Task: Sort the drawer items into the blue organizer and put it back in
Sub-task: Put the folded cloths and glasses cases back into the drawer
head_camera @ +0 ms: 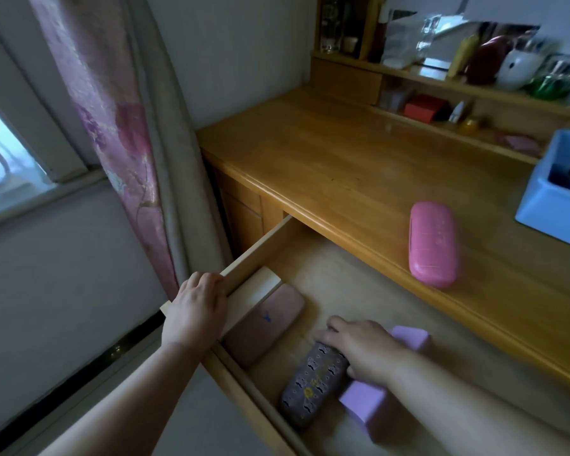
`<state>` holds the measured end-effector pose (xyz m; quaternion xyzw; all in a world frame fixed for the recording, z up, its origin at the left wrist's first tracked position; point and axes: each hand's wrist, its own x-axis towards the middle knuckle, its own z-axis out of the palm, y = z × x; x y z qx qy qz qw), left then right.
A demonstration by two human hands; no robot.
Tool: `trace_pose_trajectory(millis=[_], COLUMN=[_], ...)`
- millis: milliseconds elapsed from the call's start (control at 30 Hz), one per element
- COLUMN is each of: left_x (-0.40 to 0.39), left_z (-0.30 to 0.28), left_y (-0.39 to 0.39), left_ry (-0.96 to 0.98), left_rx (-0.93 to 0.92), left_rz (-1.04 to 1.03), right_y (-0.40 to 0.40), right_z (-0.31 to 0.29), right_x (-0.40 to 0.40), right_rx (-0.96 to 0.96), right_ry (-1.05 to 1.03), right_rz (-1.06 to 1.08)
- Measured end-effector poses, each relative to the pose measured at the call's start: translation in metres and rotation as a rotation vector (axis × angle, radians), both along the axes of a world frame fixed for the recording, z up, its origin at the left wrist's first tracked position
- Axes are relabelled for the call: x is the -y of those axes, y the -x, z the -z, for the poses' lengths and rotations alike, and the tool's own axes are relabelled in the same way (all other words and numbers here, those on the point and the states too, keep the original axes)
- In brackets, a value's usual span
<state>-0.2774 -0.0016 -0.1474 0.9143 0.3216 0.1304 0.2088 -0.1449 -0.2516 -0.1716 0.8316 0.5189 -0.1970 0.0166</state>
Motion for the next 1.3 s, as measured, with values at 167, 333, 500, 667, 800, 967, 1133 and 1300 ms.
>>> trace_pose_trajectory(millis=[167,333,500,667,800,967,1133,1300], left_x=[-0.003,-0.004,-0.009,-0.015,-0.016,-0.014,-0.010,-0.010], left_z=[0.001,0.004,0.010,0.014,0.015,0.012,0.007,0.007], left_y=[0.001,0.001,0.003,0.002,0.002,0.002,0.001,0.000], left_ry=[0.043,0.037,-0.096,-0.141,-0.147,-0.121,-0.115,-0.112], left_rx=[0.057,0.063,0.028,-0.061,-0.059,-0.057,-0.054,-0.045], left_rz=[0.032,0.037,0.129,0.240,0.244,0.228,0.215,0.197], right_y=[-0.027,-0.040,-0.021,-0.012,-0.029,-0.068,-0.064,-0.006], right_z=[-0.021,-0.034,-0.009,-0.027,-0.090,-0.113,-0.109,-0.105], right_x=[-0.017,-0.091,-0.148,-0.117,-0.056,0.016,0.031,-0.008], right_rx=[-0.079,0.069,-0.073,-0.061,0.280,0.361,0.108,-0.327], right_ry=[-0.163,-0.233,-0.229,-0.316,-0.810,-0.458,-0.433,-0.639], right_rz=[0.150,0.142,0.237,0.309,0.421,1.007,1.116,0.771])
